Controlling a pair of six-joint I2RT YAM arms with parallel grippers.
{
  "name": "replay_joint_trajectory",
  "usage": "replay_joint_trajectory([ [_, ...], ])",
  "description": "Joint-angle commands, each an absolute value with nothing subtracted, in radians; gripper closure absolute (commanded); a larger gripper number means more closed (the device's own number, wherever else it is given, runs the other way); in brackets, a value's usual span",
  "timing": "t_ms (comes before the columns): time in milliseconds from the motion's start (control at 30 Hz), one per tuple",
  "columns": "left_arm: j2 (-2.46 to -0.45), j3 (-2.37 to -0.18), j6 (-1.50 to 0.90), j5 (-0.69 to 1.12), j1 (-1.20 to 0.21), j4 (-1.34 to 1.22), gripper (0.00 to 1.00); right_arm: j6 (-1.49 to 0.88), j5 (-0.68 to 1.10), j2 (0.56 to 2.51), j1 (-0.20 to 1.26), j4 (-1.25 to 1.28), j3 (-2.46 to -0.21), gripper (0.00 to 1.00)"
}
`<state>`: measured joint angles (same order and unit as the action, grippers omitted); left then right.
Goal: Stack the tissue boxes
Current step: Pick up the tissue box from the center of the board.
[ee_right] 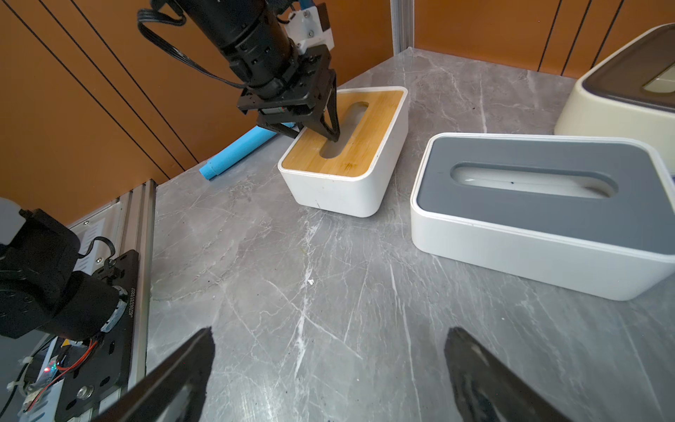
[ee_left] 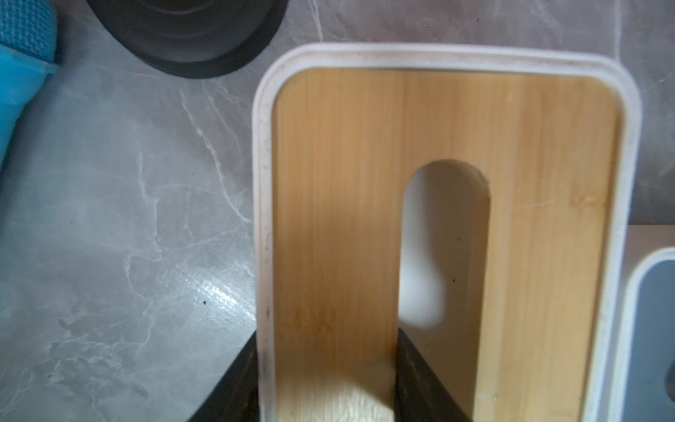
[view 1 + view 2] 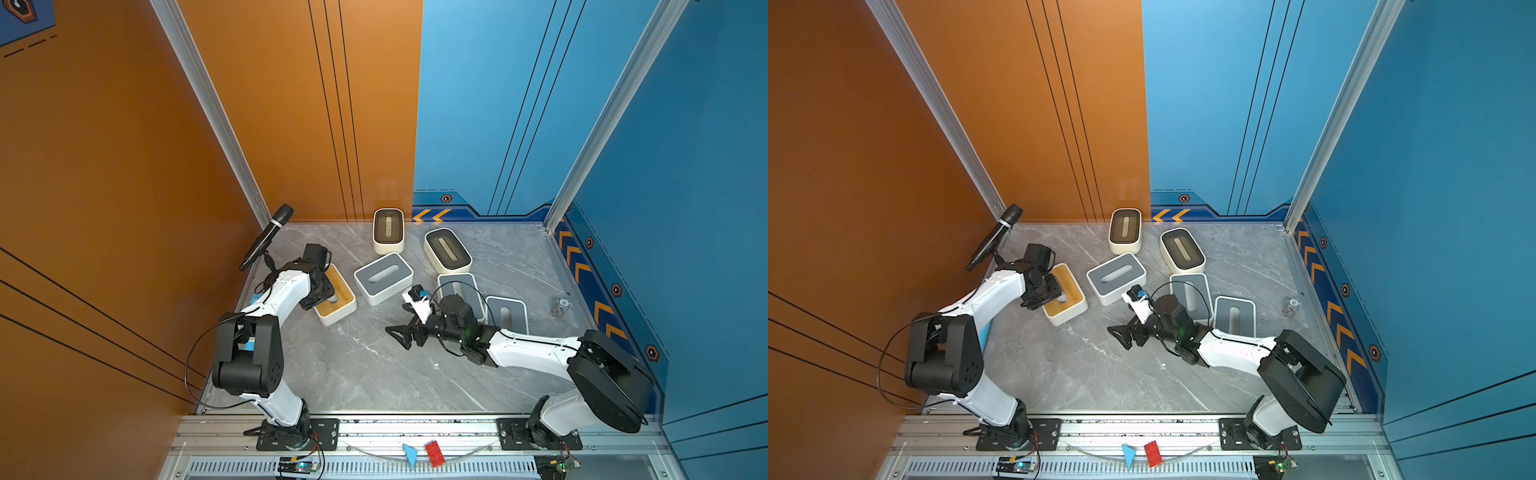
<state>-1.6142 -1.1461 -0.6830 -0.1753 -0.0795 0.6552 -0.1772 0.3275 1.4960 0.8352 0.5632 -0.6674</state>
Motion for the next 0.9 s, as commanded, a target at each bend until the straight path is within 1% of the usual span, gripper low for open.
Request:
replay_joint_trajectory([
  [0,-1.555,-1.141,-0.649,-0.187,-0.079,0.680,0.56,-0.207,0.358,1.470,0.824,0.618,-0.647,0.00],
  [167,-1.484,-1.134,-0.621,-0.175,-0.107,0.714,0.56,-0.211,0.361,1.440,0.825,0.624,-0.637,0.00],
  [500,-1.328,-1.148,-0.499,-0.208,-0.233,0.795,0.56,-0.198,0.353,1.341,0.783,0.612,-0.598,0.00],
  [733,-1.319,-1.242,-0.356,-0.212,-0.261,0.909,0.56,-0.184,0.332,1.283,0.750,0.613,-0.555,0.00],
  [867,-1.312,-1.259,-0.317,-0.220,-0.269,0.923,0.56,-0.253,0.415,1.275,0.678,0.645,-0.552,0.00],
])
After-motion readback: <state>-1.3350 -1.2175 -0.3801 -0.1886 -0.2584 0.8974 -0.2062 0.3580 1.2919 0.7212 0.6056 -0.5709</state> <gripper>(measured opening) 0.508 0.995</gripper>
